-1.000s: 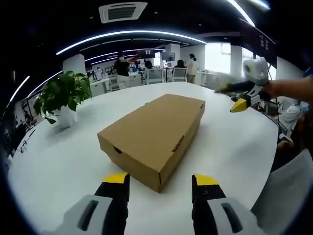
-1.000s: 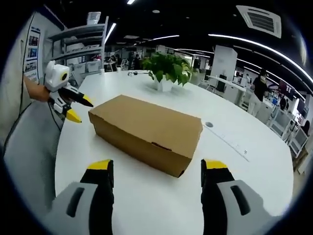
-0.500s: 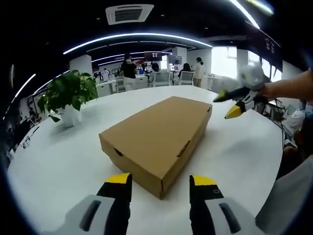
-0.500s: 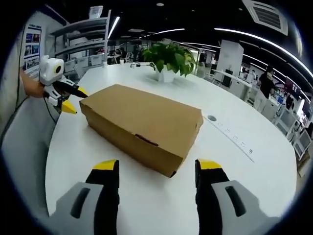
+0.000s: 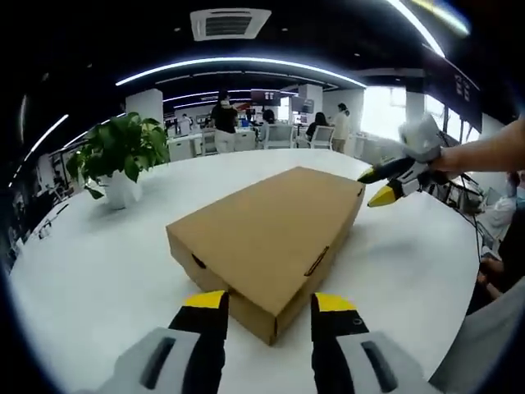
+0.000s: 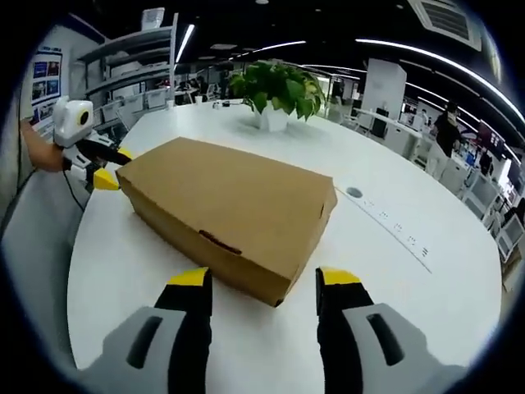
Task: Operate the shoe box by opening the lid, removing the specified soft item, and placing it in the target area until the item is outside and the box remains undamaged.
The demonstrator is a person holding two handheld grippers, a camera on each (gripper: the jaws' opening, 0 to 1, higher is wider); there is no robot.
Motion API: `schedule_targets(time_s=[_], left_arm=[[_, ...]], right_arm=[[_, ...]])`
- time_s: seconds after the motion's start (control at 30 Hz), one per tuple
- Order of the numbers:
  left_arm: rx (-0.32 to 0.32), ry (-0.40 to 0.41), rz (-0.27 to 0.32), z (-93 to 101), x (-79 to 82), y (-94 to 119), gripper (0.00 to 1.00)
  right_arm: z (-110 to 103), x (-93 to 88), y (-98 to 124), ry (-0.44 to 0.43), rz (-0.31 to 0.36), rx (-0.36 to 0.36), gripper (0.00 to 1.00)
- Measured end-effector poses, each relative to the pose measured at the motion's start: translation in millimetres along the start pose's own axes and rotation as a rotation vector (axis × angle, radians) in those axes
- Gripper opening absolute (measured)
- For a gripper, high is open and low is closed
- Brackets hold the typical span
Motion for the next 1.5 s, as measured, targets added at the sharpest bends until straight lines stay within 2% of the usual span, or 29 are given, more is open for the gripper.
schedule_targets(time_s=[0.1,0.27,0.9,1.5], left_arm=[[0.009,0.004,0.000,-2.2,-0.2,-1,0.38],[0.012,0.007,-0.002,-1.5,-0.3,-1,0.38],[-0.045,0.008,-0.017,-4.6,0.6,0,0.35],[-0.101,-0.022,-0.047,-24.4,-3.9,6,0.34]], right_arm=[[0,0.3,-1,0.000,-0.003,0.004,0.40],[-1,1.2,-4,-0.001,-0.002,0.015,0.36],[-3,3.0,-6,-0.052,-0.015,-0.024,0.34],[-25,5.0,-9,-0.097,-0.048,-0.067,0.34]])
Point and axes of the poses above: the point that each gripper's makers call its tool centre point, and the gripper's own axes: y roughly backward along the fingers, z roughly to its right, x roughly out of its top, the point moved 2 cm from there along y, roughly backward along the fingers, and after that the axes turned 5 degrees about x, right-handed, at the moved point
